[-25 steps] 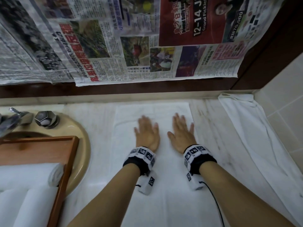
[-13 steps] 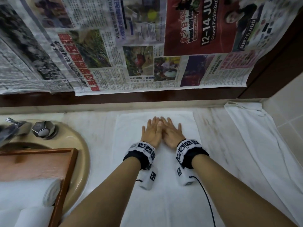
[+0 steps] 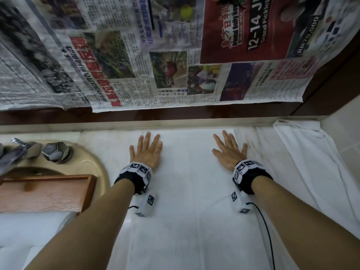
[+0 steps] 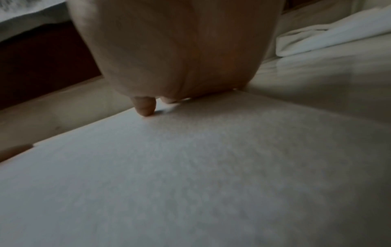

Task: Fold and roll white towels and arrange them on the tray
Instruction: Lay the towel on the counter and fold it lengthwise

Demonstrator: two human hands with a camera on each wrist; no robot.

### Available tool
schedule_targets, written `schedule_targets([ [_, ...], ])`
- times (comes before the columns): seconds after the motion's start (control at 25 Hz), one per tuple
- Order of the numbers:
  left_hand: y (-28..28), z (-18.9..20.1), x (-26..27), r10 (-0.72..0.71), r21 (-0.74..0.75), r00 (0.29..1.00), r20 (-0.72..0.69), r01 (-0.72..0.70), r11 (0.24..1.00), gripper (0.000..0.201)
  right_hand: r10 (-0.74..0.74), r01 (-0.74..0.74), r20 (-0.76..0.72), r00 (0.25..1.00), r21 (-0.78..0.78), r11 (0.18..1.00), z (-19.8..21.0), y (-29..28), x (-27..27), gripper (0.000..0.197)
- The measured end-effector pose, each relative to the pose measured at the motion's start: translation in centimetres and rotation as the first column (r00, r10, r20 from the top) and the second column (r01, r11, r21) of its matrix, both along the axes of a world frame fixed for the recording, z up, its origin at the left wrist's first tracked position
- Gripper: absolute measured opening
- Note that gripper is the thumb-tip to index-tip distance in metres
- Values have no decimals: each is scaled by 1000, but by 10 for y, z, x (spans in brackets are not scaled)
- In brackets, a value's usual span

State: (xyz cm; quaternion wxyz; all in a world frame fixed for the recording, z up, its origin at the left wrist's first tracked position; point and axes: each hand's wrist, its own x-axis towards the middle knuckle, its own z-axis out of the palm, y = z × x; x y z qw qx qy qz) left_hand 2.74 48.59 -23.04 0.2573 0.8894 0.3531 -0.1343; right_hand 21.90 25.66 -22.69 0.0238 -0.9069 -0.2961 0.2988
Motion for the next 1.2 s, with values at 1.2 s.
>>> schedule_targets([
  [1.2,-175,14,-169,27,68,992,-120,-19,998,61,-88,89,18,996,-60,994,17,-151,-197,71],
])
